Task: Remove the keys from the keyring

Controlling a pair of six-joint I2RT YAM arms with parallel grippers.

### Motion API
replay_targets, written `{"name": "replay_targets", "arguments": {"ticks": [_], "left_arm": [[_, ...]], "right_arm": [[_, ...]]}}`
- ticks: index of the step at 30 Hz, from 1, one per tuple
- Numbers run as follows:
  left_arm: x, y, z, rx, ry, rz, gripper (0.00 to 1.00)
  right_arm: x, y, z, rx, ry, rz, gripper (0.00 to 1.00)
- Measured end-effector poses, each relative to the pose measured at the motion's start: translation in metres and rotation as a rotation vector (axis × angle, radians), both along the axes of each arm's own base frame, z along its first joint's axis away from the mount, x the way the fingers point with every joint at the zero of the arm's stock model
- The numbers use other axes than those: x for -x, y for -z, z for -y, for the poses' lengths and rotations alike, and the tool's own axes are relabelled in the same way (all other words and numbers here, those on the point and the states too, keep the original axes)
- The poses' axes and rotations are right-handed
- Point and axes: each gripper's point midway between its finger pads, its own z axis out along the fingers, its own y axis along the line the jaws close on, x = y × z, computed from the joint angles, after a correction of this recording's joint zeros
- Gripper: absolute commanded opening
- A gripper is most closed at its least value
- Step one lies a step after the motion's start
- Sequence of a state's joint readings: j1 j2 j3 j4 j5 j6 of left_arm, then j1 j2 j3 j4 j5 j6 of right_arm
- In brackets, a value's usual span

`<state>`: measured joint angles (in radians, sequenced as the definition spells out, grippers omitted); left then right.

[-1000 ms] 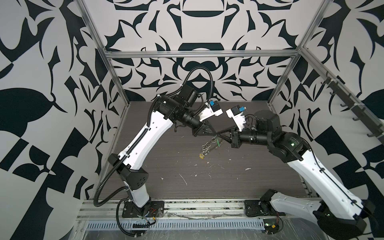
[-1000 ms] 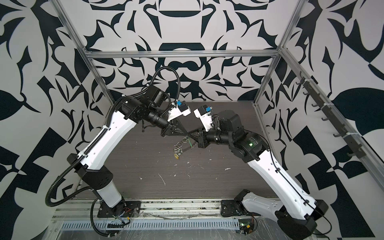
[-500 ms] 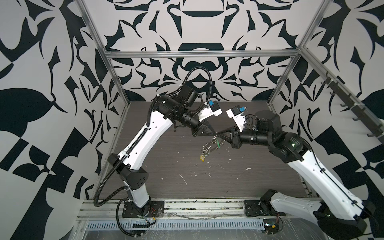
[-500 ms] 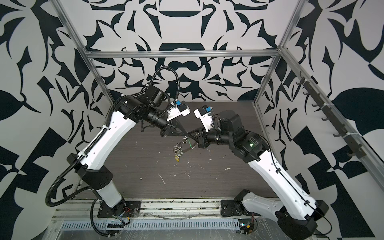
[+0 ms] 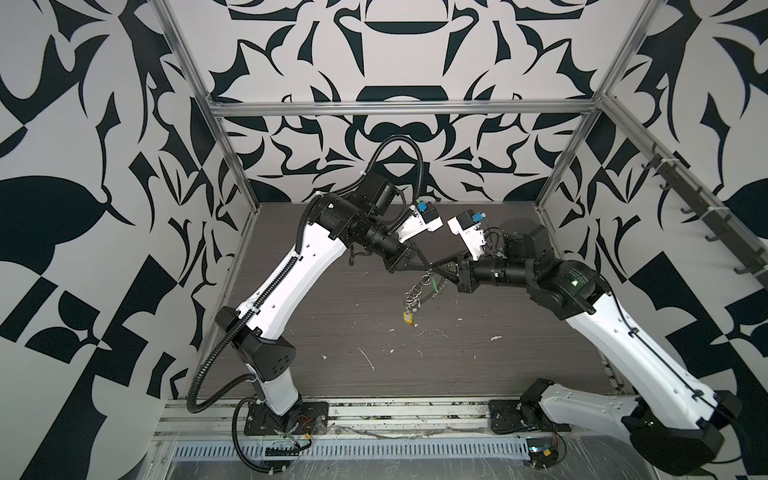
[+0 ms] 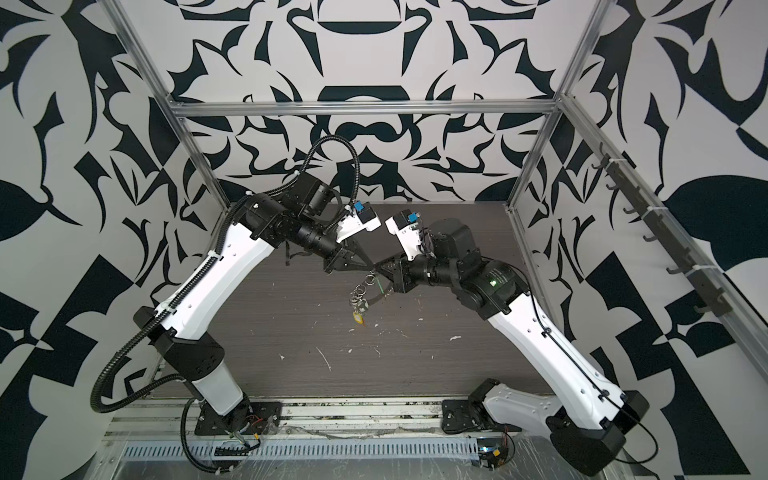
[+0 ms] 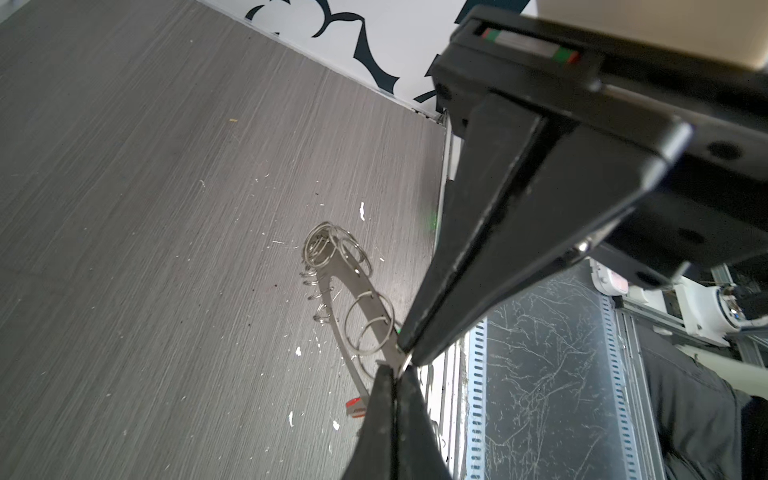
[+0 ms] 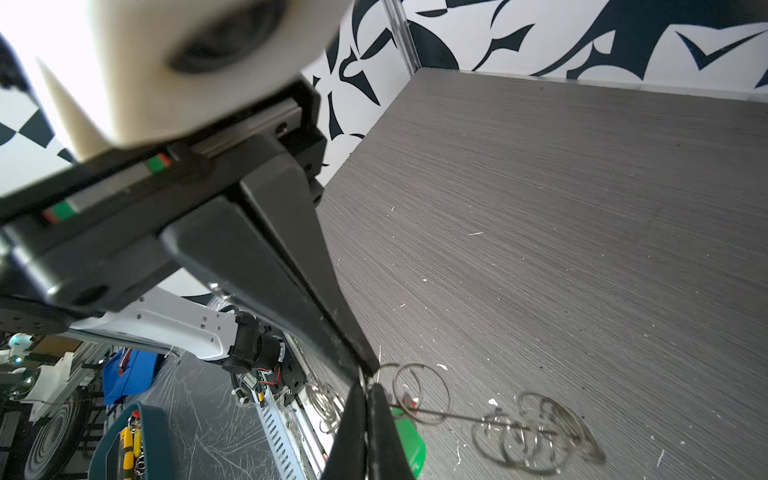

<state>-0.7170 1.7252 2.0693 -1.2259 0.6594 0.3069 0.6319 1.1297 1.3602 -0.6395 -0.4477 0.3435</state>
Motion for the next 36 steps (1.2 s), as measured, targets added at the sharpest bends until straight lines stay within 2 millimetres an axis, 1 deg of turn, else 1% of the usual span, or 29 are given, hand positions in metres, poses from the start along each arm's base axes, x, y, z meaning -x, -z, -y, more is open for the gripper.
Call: {"name": "replay_targets", "arguments": {"ticks": [2,6,12,15,18,22,26,32,36], "left_arm": [[-0.002,0.0,0.0,-0.007,-0.016,0.008,0.0],[-0.005,0.001,0.001,-0.02,-0.042,0.015,0.0],[-0.012,0.002,0.002,-0.032,-0.074,0.035,0.0],[-0.013,0.003,0.001,-0.037,-0.085,0.036,0.0],[-0.014,0.003,0.001,-0.038,-0.092,0.038,0.0],[-0.016,0.003,0.001,-0.04,-0.098,0.041,0.0],[-0.017,0.003,0.001,-0.04,-0.103,0.047,0.0],[-0.02,0.004,0.001,-0.046,-0.11,0.059,0.0],[-0.022,0.005,0.0,-0.056,-0.115,0.074,0.0]], "right_arm": [[-0.003,0.0,0.001,0.001,0.013,0.001,0.15],[-0.009,-0.005,0.001,-0.008,0.036,0.027,0.15],[-0.009,-0.012,0.004,-0.023,0.055,0.048,0.27],[-0.009,-0.017,0.009,-0.024,0.078,0.07,0.27],[-0.007,-0.022,0.019,-0.025,0.115,0.1,0.26],[0.003,-0.023,0.034,-0.035,0.151,0.128,0.22],[0.008,-0.014,0.042,-0.035,0.18,0.123,0.22],[-0.004,0.013,0.046,0.01,0.242,0.09,0.26],[-0.012,0.023,0.047,0.02,0.273,0.085,0.27]]}}
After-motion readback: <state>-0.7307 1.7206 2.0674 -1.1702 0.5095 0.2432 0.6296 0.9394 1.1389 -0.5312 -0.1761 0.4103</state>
